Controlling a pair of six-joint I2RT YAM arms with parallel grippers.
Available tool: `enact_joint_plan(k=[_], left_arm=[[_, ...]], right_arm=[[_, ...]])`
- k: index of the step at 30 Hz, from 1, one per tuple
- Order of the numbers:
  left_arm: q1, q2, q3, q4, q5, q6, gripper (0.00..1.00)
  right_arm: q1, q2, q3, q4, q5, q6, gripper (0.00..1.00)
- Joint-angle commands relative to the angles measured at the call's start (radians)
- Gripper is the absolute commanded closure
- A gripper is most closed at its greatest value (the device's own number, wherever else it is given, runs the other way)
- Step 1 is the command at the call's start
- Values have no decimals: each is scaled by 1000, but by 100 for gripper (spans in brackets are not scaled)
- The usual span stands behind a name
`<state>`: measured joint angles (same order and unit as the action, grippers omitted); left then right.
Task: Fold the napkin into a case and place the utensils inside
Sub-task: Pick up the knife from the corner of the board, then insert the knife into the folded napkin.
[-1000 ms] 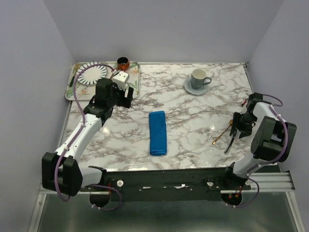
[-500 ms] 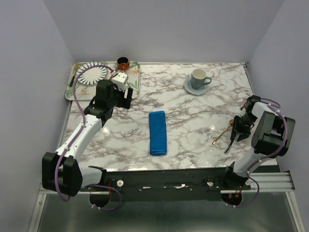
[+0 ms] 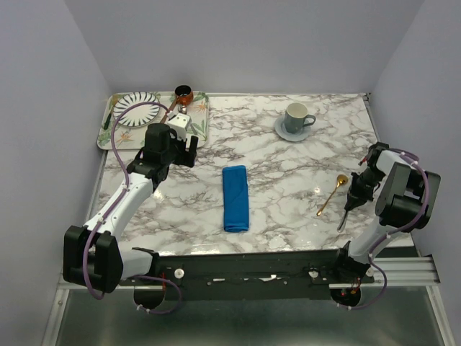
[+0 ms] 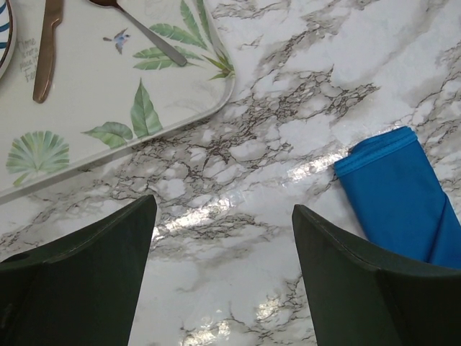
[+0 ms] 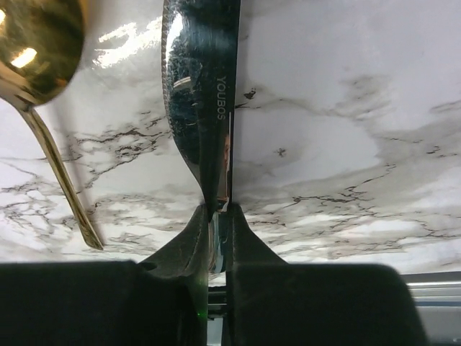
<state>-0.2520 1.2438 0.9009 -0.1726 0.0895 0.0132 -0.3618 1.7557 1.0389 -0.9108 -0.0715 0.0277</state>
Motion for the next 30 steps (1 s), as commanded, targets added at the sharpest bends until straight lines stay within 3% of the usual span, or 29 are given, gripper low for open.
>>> enact_joint_plan(k=[1, 11, 14, 19, 30], left_arm=[[-1, -4, -3, 16, -11, -10, 12], [-3, 28, 3, 22, 3, -9, 11], [-3, 39, 1, 31, 4, -9, 11], [-3, 46, 1, 31, -4, -9, 10], [-3, 29, -71, 77, -39, -137, 9]], right_arm=[[1, -59, -31, 10, -37, -15, 99], [7, -257, 58, -89, -151, -68, 99], [92, -271, 110, -102, -189, -42, 99], [357, -249, 255, -99, -227, 23, 99], [737, 92, 674, -148, -334, 214, 99]])
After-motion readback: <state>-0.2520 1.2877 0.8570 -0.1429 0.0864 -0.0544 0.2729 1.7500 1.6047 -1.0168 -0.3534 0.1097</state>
